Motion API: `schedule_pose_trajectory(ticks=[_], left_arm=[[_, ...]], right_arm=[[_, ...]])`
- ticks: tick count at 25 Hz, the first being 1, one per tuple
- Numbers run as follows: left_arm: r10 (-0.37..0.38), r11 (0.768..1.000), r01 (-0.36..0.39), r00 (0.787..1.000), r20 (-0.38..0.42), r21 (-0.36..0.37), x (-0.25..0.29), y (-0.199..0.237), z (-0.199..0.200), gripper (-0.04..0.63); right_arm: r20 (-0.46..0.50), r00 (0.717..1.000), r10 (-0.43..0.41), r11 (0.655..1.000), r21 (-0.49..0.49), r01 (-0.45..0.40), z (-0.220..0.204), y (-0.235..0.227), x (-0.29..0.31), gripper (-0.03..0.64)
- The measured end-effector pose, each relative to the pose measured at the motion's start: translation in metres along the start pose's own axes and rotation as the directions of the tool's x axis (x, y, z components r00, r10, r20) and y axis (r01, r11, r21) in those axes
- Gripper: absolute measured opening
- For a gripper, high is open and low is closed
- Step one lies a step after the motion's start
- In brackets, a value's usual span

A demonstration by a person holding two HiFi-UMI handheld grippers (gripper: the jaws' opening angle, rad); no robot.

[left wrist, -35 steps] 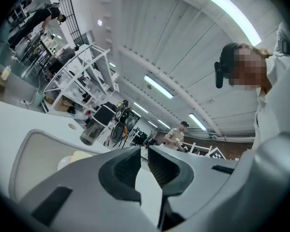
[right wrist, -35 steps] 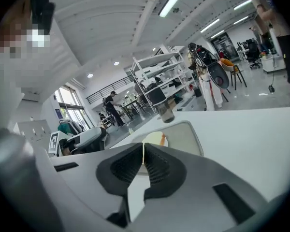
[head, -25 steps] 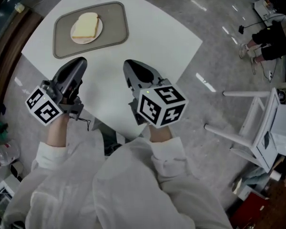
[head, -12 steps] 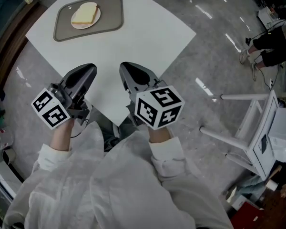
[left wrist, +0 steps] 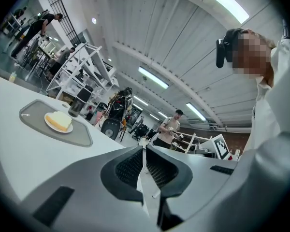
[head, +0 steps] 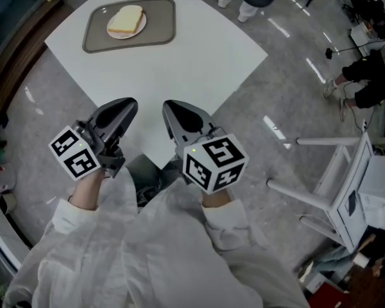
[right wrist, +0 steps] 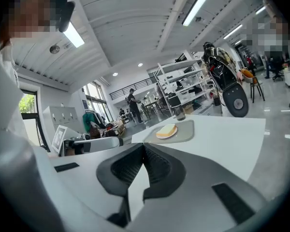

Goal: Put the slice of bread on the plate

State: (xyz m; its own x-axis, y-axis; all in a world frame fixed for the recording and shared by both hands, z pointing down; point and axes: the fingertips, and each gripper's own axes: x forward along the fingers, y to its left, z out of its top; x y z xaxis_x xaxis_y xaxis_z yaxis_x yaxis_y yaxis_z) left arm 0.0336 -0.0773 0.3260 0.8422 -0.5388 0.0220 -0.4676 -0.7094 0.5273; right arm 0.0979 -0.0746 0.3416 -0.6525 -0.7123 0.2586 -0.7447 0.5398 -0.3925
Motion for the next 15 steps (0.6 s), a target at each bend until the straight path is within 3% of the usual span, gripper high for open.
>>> schedule_pose_trajectory(ticks=[15], left_arm=[[-0.072, 0.997, 0.068, 0.994, -0.078, -0.047, -0.004, 0.01, -0.001, 0.026]], right_arm=[[-0.039, 0.999, -0.035, 0.998, -0.047, 0.033, 0.003, 0.029, 0.026, 0.015]])
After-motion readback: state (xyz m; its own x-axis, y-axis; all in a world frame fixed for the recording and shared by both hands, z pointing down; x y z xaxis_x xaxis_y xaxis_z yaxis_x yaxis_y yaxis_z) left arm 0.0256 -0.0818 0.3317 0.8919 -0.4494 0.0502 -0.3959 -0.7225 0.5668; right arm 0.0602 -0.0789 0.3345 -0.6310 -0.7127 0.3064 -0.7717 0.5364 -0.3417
